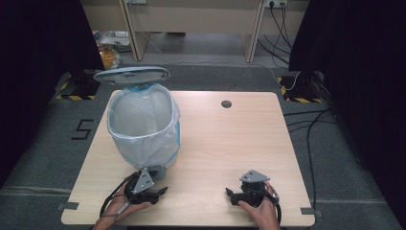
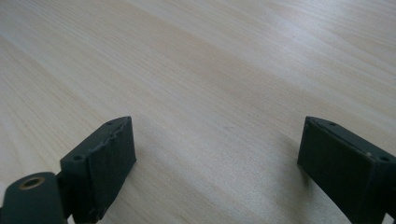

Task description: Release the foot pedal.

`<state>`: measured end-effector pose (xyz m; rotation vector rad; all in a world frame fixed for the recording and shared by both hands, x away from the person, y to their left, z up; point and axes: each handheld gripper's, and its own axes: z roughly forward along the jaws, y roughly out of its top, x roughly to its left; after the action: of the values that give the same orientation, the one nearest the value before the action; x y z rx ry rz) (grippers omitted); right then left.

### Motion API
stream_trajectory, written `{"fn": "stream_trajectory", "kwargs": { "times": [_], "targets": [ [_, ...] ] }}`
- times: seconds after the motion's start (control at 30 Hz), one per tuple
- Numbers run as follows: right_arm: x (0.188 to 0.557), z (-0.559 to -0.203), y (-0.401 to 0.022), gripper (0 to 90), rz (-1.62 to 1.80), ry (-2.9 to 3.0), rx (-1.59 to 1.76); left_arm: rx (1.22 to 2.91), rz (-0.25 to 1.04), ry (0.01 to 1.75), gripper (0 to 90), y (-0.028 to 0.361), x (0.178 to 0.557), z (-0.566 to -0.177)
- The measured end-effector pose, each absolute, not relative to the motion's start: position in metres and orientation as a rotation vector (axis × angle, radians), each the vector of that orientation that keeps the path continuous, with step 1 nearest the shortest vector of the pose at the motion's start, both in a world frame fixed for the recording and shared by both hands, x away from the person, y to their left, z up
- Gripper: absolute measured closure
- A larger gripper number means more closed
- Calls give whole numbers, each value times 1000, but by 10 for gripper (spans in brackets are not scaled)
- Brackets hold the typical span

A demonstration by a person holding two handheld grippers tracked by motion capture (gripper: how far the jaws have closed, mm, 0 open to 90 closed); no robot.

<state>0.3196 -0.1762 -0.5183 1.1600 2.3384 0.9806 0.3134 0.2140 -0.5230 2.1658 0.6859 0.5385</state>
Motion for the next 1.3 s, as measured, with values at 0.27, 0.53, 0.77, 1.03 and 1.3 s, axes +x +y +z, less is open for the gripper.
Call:
{"fn": "stream_trajectory", "kwargs": {
  "times": [0.27,0.53,0.77,1.03,1.3],
  "targets": [
    [320,-518,-176,110,980,2339,1160,2166,547,680,305,213,313,-523],
    [320,-518,-176,110,980,2339,1160,2180,572,670,304,212,311,-520],
    [320,-518,-176,108,979,2340,1161,2184,565,669,304,212,311,-519],
    [320,-518,-176,106,978,2339,1163,2174,560,682,304,212,310,-519],
    [320,-518,-176,99,976,2341,1160,2172,560,691,303,213,309,-517]
  ]
}}
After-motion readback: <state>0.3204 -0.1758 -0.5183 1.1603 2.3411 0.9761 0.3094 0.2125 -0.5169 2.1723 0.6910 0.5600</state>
